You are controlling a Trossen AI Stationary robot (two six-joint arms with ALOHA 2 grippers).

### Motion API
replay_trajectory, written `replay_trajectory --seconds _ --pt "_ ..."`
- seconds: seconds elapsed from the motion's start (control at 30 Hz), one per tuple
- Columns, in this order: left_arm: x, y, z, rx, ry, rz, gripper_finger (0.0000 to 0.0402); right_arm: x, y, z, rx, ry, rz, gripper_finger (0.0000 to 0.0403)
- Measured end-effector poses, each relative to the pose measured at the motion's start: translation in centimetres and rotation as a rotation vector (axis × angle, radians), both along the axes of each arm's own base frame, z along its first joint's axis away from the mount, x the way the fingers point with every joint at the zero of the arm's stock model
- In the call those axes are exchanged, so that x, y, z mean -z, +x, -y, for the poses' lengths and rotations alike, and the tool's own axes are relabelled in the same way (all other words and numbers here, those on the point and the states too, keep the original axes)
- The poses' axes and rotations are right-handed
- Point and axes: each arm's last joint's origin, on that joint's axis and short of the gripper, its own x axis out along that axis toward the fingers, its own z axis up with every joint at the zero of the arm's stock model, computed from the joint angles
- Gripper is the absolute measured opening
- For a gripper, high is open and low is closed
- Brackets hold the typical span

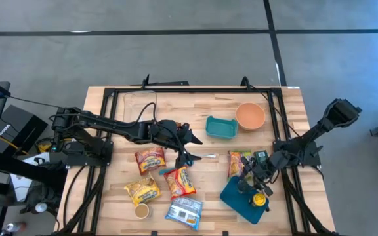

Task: Pick & Place Food Item
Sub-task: Put the black seasoning bottle into the blue bin

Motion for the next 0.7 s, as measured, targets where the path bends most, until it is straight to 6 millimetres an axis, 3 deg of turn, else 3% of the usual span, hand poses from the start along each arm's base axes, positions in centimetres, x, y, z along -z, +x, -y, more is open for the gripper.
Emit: replay_trajectory --seconds 0.7 --pt "0.0 0.0 0.0 0.0 0.0 0.0 0.0323 1.1 -0.3 1.9 -0.057 0.007 0.036 0.0197"
